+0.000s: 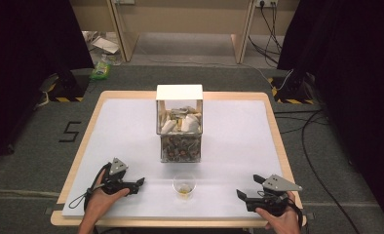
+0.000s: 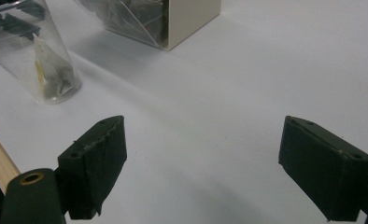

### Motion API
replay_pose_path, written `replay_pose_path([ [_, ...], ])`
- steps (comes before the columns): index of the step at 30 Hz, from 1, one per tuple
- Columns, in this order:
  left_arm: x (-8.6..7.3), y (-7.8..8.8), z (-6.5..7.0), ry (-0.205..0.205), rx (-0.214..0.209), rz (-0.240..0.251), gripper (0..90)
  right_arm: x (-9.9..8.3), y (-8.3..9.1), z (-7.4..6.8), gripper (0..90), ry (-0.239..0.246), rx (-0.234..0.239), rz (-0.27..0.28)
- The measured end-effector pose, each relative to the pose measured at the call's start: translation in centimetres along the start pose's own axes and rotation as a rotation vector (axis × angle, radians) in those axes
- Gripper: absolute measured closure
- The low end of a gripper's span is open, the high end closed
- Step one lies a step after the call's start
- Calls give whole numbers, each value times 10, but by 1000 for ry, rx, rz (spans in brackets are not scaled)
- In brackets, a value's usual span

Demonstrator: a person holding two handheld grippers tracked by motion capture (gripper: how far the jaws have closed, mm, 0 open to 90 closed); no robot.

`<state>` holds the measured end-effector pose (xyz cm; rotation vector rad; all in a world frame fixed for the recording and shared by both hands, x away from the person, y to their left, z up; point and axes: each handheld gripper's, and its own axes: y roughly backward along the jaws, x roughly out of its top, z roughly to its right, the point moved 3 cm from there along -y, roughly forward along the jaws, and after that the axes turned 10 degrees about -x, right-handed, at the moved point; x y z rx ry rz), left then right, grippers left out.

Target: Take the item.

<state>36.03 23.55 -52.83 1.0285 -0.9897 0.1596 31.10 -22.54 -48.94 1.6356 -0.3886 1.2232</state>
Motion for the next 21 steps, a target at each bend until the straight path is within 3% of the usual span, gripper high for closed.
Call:
replay_pose_path([
  [21,0,0,0,1,-1,2,104,-22,5,6,159,13,-36,-95],
])
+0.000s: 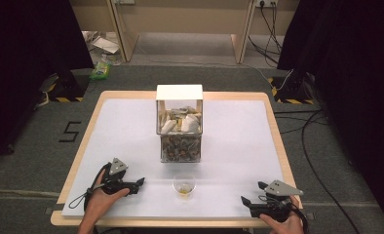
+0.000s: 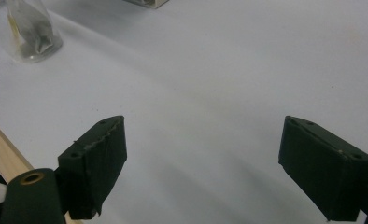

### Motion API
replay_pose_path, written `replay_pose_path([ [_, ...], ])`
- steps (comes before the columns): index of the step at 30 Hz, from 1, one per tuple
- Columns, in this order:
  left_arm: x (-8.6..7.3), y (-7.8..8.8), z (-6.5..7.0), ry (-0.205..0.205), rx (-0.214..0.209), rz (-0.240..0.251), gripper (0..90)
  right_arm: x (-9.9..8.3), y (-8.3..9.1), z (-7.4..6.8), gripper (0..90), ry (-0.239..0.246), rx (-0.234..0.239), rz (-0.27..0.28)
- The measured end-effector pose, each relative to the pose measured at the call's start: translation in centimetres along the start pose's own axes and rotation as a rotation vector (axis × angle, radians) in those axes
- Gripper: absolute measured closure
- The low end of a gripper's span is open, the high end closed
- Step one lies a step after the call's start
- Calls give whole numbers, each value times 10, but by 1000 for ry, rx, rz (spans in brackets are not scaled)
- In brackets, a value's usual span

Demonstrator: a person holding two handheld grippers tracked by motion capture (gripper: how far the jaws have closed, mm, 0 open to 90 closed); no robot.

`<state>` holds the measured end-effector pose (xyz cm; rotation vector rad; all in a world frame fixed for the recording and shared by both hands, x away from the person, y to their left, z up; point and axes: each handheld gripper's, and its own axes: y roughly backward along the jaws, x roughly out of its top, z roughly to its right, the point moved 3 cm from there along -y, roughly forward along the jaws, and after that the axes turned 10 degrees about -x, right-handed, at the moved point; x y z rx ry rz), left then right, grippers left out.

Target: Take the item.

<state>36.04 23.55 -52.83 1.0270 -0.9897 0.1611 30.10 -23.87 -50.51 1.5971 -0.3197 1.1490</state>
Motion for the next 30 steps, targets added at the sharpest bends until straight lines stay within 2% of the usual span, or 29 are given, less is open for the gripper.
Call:
replay_pose_path([
  [7,0,0,0,-1,0,0,104,-6,1,2,159,9,-16,-35],
  [10,0,0,0,0,0,0,104,-11,0,0,159,39,-28,-65],
  [12,0,0,0,-1,1,0,104,-12,0,0,159,39,-26,-76],
  [13,0,0,0,0,0,0,104,-17,-2,-1,151,54,-27,-113],
  [19,0,0,0,0,0,0,104,-21,-1,-2,151,62,-32,-78],
  [30,0,0,0,-1,1,-1,104,-23,-1,-2,150,52,-32,-57],
])
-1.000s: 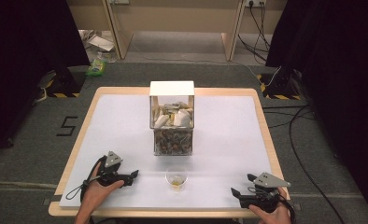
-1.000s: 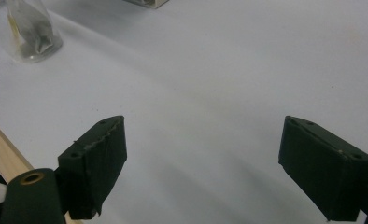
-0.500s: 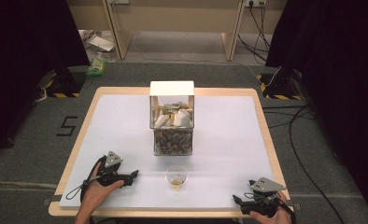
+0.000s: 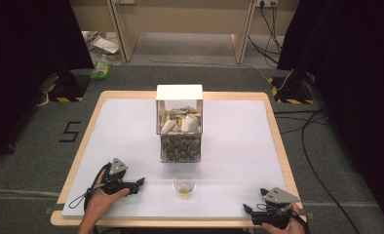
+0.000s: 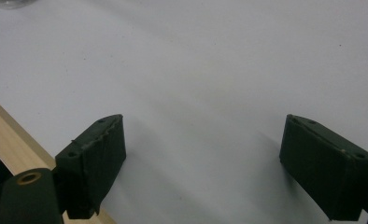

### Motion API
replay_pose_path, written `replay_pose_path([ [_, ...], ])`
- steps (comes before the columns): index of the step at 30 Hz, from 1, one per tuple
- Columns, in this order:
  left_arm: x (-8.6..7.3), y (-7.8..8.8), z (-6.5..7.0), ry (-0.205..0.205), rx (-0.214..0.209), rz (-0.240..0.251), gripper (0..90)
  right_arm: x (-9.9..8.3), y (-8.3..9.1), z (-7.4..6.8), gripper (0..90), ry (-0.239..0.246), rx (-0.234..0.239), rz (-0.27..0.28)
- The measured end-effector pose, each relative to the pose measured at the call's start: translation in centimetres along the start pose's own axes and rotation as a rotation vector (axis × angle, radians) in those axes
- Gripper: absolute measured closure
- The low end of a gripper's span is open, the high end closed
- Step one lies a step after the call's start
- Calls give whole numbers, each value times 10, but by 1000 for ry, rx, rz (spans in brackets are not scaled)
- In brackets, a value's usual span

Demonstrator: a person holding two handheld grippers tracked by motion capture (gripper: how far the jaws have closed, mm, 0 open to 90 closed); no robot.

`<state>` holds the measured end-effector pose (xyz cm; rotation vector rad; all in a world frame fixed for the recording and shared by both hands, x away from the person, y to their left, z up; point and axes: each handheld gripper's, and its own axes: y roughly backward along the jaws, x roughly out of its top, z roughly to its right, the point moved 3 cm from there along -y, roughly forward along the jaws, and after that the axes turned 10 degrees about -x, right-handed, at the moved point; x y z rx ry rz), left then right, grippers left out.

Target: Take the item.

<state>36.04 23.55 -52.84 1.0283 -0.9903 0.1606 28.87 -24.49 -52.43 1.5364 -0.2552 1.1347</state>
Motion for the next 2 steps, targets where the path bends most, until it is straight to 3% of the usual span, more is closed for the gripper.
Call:
replay_pose_path([
  [2,0,0,0,1,-1,0,104,0,0,0,149,0,3,1],
])
